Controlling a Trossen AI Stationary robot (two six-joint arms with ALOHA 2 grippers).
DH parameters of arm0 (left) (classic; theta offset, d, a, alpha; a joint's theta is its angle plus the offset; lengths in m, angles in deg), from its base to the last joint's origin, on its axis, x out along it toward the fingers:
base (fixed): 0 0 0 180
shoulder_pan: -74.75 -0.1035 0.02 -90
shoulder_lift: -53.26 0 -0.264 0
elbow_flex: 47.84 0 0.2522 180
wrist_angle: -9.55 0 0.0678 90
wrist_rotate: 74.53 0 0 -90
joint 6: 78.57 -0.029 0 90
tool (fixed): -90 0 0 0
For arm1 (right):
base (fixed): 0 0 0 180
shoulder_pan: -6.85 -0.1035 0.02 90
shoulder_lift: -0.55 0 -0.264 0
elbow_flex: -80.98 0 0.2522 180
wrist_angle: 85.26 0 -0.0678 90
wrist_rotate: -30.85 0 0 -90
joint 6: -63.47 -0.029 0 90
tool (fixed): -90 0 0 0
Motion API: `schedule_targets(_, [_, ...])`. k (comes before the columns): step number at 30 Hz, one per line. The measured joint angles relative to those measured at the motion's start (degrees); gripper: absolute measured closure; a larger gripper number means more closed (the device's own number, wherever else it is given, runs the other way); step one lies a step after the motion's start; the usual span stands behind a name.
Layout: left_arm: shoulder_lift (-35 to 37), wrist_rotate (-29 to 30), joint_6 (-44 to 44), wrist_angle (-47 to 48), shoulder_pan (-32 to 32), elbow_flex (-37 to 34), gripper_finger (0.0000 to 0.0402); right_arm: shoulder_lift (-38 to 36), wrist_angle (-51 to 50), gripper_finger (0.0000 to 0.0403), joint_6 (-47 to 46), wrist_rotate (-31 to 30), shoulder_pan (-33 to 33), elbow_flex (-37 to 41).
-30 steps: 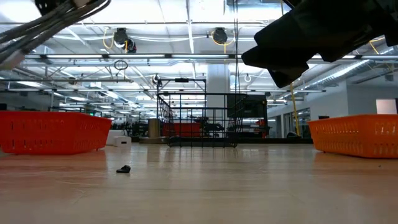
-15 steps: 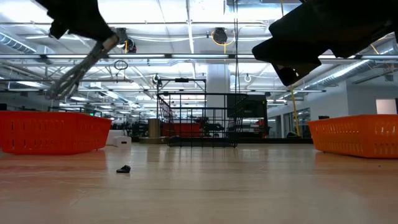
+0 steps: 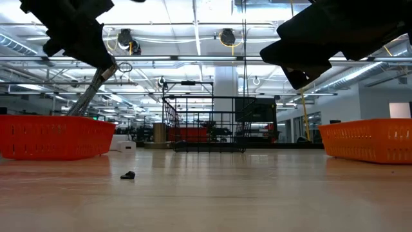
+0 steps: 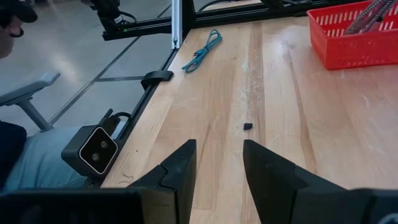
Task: Pick and place items into bin
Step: Put the black charger cable into the red bin
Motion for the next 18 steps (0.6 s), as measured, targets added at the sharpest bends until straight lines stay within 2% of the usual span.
schedule_targets(5, [0.00,-0.99,4.54,3.35,-0.16,0.00,0.0360,0.00,0.17,0.0277,0.02,-0.04,-0.46,0.02])
schedule_targets(10, [0.00,-4.48,5.78,3.44,-0.14,0.02,0.0360,0.00,0.17,0.0277,0.02,-0.03,-0.44,0.02])
schedule_targets(15, [0.00,-7.98,8.72,7.68,-0.14,0.07,0.0358,0.00,0.20,0.0277,0.02,-0.02,-0.46,0.02])
schedule_targets(18, [0.00,-8.17,9.94,8.59,-0.03,0.07,0.0346,0.00,0.18,0.0277,0.02,-0.02,-0.44,0.02])
